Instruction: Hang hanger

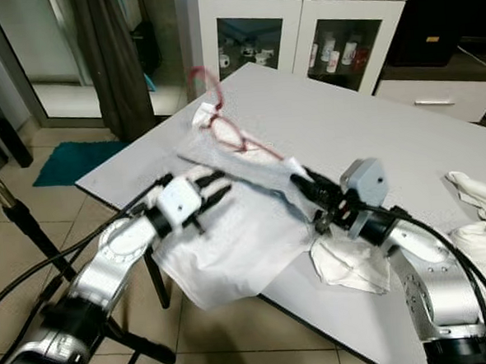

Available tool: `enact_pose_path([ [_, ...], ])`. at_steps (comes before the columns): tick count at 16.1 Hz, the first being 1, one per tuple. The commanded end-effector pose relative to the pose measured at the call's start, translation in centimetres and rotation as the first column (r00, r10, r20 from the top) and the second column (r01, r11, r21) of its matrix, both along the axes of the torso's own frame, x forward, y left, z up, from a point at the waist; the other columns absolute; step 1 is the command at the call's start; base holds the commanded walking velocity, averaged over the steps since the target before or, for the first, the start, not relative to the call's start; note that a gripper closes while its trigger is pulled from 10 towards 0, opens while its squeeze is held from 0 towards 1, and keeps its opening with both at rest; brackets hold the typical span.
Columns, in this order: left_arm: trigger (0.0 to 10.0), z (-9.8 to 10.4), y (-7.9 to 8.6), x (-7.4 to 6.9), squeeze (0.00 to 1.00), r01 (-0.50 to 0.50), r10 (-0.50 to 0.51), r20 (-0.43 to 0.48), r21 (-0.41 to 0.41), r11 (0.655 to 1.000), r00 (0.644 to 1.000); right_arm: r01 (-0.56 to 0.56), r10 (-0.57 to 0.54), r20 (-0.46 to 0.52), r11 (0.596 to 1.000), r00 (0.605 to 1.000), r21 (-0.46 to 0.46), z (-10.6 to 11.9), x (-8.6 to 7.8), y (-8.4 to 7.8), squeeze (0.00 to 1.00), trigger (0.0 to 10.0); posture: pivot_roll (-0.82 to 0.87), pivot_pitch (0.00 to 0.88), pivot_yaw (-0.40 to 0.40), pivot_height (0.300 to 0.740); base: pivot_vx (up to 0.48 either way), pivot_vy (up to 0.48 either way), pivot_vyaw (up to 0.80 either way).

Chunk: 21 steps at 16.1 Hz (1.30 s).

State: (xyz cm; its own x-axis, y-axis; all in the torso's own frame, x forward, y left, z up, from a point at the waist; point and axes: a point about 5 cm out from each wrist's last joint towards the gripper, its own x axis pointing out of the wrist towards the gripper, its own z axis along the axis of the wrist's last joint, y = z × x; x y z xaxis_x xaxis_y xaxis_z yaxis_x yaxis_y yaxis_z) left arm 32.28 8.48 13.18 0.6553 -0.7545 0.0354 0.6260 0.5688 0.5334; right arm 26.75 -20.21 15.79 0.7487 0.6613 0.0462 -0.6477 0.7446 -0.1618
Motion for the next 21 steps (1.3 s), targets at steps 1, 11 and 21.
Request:
enact_pose_path([
  [1,10.0,0.4,0.0,0.3,0.00,-0.011,0.010,0.031,0.004,1.000,0.999,-0.006,0.005,0.025,1.000,1.000,0.005,0.6,0.1,0.0,0.00,10.0,0.03,0.000,-0.023,0.723,0.000,0.000,0.00],
  [11,10.0,1.4,0.1,2.0,1.00,-0.006,0.000,0.124,0.049,0.999,0.992,-0.135,0.135,0.025,0.991,0.991,0.013,1.3,-1.1,1.7,0.00,10.0,0.02,0.000,-0.017,0.723,0.000,0.000,0.00],
  [21,10.0,1.2,0.5,2.8,0.00,-0.083,0.066,0.170,0.094,0.992,0.983,-0.209,0.214,-0.026,0.970,0.977,0.126,2.0,-2.0,1.9,0.00,10.0,0.02,0.000,-0.022,0.723,0.000,0.000,0.00],
])
